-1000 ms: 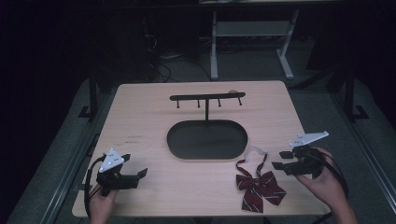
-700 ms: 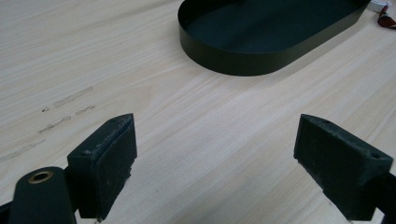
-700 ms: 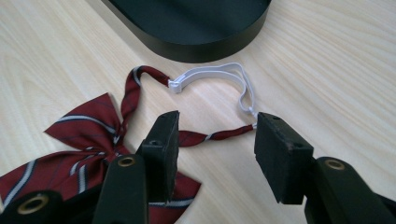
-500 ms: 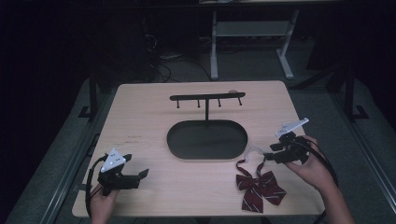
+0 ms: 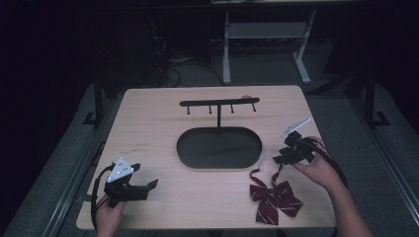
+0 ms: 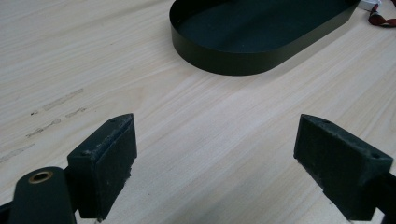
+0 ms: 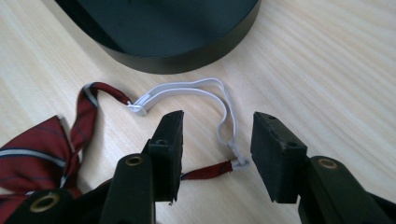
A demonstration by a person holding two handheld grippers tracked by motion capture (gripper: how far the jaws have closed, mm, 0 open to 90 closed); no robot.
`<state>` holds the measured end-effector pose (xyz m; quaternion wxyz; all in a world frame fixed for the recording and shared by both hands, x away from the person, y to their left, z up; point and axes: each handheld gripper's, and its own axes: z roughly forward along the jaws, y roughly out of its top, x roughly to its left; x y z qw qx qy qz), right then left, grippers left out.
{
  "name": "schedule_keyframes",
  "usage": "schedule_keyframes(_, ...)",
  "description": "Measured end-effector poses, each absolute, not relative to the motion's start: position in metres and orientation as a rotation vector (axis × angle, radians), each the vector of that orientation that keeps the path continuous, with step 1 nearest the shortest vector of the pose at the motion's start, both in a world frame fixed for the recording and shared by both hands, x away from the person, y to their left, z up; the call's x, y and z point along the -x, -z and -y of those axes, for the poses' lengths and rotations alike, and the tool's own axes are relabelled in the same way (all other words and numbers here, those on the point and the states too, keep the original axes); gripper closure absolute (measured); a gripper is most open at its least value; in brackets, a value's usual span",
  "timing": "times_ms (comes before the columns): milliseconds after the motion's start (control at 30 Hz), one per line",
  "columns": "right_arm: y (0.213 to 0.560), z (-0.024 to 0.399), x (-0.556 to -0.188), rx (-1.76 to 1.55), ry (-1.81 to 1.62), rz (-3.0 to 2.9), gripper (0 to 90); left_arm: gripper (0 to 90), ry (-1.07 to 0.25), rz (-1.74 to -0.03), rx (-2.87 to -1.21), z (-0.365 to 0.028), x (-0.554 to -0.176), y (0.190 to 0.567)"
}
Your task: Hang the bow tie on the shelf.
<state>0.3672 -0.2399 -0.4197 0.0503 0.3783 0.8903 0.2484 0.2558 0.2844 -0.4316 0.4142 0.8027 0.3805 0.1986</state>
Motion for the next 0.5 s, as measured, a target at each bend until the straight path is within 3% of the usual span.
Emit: schedule_keyframes(500,0.441,0.231,-0.383,-1.15,-0.635,-2.749,65.0,13.1,-0.489,-0.948,-2.028,-0.283,-0.256,0.432)
